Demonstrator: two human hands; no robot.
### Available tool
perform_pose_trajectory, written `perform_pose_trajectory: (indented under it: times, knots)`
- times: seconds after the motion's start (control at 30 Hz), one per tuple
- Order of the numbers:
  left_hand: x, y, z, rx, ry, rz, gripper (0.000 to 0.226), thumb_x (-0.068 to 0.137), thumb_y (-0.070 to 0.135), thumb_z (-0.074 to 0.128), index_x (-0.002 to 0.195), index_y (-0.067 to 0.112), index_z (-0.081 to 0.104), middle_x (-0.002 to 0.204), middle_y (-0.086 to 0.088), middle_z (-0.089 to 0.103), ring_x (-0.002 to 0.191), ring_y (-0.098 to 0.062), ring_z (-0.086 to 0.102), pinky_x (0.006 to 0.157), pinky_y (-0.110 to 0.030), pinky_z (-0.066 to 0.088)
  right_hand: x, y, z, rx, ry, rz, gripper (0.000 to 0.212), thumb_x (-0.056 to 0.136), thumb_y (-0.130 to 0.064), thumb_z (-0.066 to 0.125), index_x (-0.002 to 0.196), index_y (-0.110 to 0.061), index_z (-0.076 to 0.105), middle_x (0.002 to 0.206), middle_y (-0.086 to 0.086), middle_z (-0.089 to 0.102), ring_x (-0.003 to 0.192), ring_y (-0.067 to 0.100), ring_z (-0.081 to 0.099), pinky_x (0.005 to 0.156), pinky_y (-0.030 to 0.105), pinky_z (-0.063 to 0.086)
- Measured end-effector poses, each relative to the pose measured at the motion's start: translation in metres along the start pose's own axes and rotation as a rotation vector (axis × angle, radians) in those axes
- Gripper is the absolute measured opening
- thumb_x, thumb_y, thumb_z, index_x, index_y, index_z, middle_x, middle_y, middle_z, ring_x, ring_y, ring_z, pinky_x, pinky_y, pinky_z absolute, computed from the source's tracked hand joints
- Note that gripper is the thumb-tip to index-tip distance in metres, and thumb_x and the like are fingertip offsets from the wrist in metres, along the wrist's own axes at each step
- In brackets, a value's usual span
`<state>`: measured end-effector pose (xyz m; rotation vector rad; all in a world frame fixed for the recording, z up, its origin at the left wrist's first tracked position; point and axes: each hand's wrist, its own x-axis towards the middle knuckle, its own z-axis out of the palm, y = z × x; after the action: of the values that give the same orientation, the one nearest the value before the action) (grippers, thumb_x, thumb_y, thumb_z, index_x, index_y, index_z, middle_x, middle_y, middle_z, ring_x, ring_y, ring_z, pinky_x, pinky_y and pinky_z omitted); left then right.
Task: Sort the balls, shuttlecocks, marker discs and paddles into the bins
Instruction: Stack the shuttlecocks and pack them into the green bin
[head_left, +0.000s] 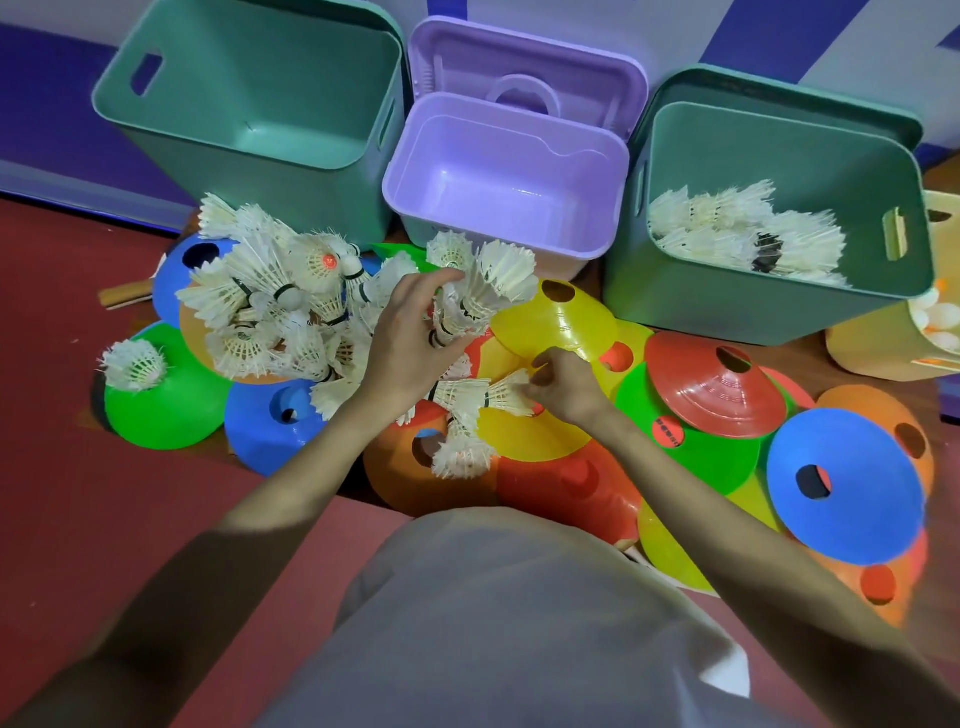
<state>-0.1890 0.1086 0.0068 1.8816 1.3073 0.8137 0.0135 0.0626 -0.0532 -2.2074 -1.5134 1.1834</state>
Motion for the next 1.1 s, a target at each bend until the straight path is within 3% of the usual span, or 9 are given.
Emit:
perform_pose_trajectory:
  times: [0.13, 0.3, 0.43, 0.6, 0.7, 0.8, 0.93, 1.1]
  knots:
    - [0.001, 0.007, 0.007, 0.006, -0.022, 0.018, 0.057, 0.079, 0.021, 0.078, 0.13, 0.02, 0.053, 0.122, 0.012, 0.043, 0.103, 0.001, 0.045, 0.088, -0.037, 0.052, 0.006, 0.005, 0.002, 0.047, 0.015, -0.012, 0.028, 0.08, -0.011, 0.072, 0.104, 0.0, 0.064, 0.096, 0.014, 0.068, 0.079, 0.016, 0.057, 0.057, 0.023, 0.035]
    - [0.003, 0.013, 0.022, -0.014, -0.037, 0.058, 0.057, 0.078, 0.014, 0.079, 0.128, 0.021, 0.052, 0.12, 0.011, 0.045, 0.105, -0.007, 0.051, 0.085, -0.044, 0.054, 0.004, 0.012, 0.008, 0.393, -0.032, 0.117, 0.047, 0.072, -0.012, 0.083, 0.107, -0.002, 0.053, 0.072, 0.001, 0.054, 0.054, 0.018, 0.055, 0.05, 0.028, 0.048]
    - [0.005, 0.021, 0.034, -0.006, -0.052, 0.076, 0.059, 0.076, 0.011, 0.079, 0.126, 0.022, 0.05, 0.12, 0.01, 0.046, 0.112, -0.015, 0.052, 0.089, -0.046, 0.052, 0.0, 0.015, 0.006, 0.493, -0.007, 0.125, 0.047, 0.077, 0.001, 0.075, 0.116, 0.003, 0.049, 0.067, 0.001, 0.048, 0.052, 0.017, 0.05, 0.05, 0.032, 0.047]
    - [0.007, 0.033, 0.042, 0.009, -0.063, 0.116, 0.059, 0.076, 0.01, 0.079, 0.125, 0.018, 0.048, 0.119, 0.009, 0.045, 0.112, -0.019, 0.054, 0.088, -0.047, 0.052, -0.032, 0.017, -0.04, 0.414, 0.486, -0.127, 0.032, 0.078, -0.001, 0.059, 0.108, -0.005, 0.048, 0.067, -0.004, 0.049, 0.062, 0.022, 0.05, 0.059, 0.037, 0.042]
    - [0.01, 0.04, 0.048, 0.042, -0.057, 0.11, 0.058, 0.075, 0.008, 0.08, 0.124, 0.014, 0.049, 0.12, 0.005, 0.047, 0.107, -0.014, 0.051, 0.086, -0.044, 0.052, -0.063, 0.012, -0.08, 0.493, 0.771, -0.342, 0.024, 0.086, -0.001, 0.053, 0.104, -0.014, 0.045, 0.081, 0.003, 0.054, 0.067, 0.023, 0.054, 0.061, 0.038, 0.046]
    - [0.014, 0.044, 0.054, 0.074, -0.077, 0.152, 0.057, 0.075, 0.007, 0.079, 0.123, 0.015, 0.05, 0.119, -0.003, 0.05, 0.103, -0.017, 0.054, 0.081, -0.046, 0.053, -0.085, 0.004, -0.11, 0.456, 0.942, -0.56, 0.014, 0.092, -0.001, 0.051, 0.106, -0.003, 0.05, 0.095, 0.007, 0.053, 0.083, 0.022, 0.054, 0.074, 0.032, 0.046]
    - [0.02, 0.052, 0.065, 0.13, -0.098, 0.188, 0.058, 0.074, 0.006, 0.08, 0.123, 0.016, 0.05, 0.115, 0.005, 0.046, 0.099, -0.018, 0.056, 0.077, -0.042, 0.052, -0.094, 0.003, -0.13, 0.238, 0.885, -0.748, 0.008, 0.092, 0.002, 0.051, 0.098, 0.005, 0.055, 0.092, 0.012, 0.055, 0.081, 0.026, 0.053, 0.073, 0.034, 0.045]
    - [0.028, 0.06, 0.08, 0.179, -0.139, 0.235, 0.06, 0.074, 0.01, 0.08, 0.124, 0.019, 0.048, 0.119, 0.005, 0.048, 0.088, -0.021, 0.056, 0.073, -0.043, 0.053, -0.09, 0.013, -0.139, 0.047, 0.662, -0.733, 0.013, 0.087, 0.001, 0.051, 0.099, -0.002, 0.055, 0.092, 0.004, 0.053, 0.086, 0.019, 0.049, 0.071, 0.033, 0.043]
